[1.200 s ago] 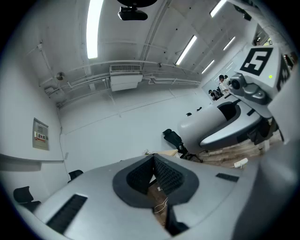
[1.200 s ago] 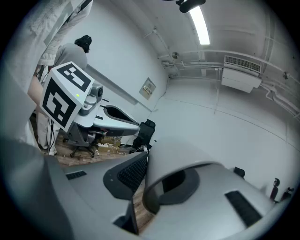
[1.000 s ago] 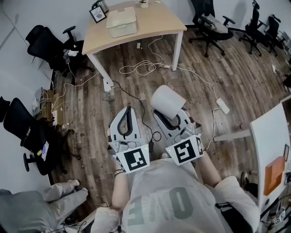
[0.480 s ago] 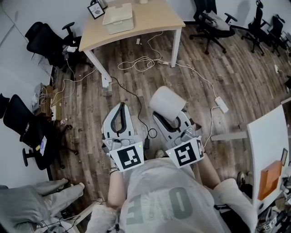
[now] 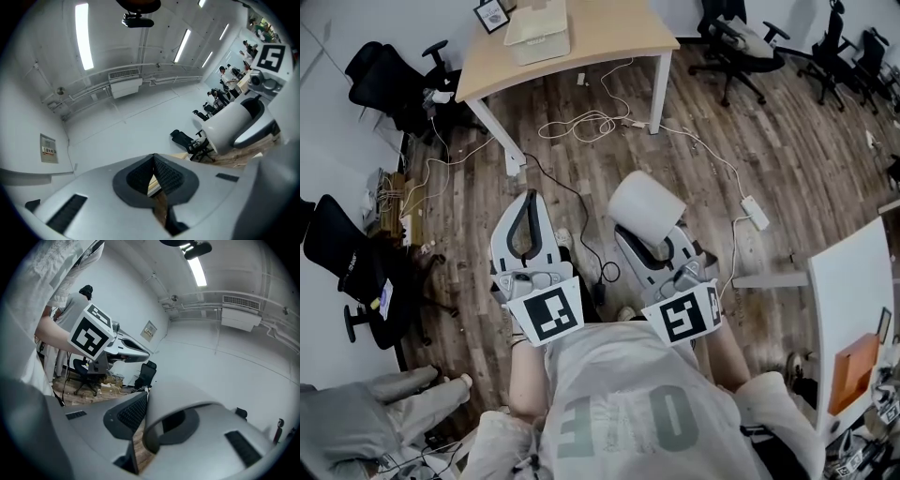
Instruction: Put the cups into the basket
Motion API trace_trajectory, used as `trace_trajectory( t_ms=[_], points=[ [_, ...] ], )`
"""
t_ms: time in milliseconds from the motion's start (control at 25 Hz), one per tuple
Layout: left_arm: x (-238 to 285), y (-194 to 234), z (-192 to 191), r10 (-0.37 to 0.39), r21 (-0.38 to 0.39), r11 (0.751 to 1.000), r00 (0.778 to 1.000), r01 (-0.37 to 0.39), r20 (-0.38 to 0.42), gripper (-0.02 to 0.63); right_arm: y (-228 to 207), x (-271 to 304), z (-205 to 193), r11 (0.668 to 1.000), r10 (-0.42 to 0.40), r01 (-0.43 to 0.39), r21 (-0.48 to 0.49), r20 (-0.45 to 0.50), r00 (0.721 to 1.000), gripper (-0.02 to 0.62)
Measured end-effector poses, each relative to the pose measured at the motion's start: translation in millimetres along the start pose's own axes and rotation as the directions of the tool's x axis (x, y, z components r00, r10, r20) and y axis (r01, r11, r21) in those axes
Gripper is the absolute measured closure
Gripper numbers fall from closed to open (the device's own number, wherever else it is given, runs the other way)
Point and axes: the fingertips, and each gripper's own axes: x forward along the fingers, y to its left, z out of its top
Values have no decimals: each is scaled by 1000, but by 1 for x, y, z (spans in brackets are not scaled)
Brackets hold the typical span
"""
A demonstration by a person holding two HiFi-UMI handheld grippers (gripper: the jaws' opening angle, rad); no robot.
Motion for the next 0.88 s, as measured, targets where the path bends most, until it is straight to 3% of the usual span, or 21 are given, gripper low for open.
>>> trace_trajectory(
  t_ms=[200,320,480,640,800,880],
  points=[
    [21,11,-8,4,1,1000,1000,-4,22,598,-6,26,-3,1000,8,-8,2,-11,1000,531],
    [41,19,-31,-2,-2,1000,1000,2,10,598,-9,55,-9,1000,16,-16,14,-26,1000,531],
    [81,39,-66,-12,-62,998,1000,12,-1,598,-17,106,-17,1000,29,-29,13,-55,998,531],
    [137,64,-98,-25,-53,998,1000,24,-16,598,-36,171,-21,999,32,-32,3,-86,996,531],
    [196,102,-111,-30,-65,997,996,36,88,598,-64,248,-18,1000,20,-18,19,-109,994,531],
    [227,127,-125,-43,-82,995,995,50,89,598,-76,290,-15,999,35,-32,20,-123,992,532]
  ],
)
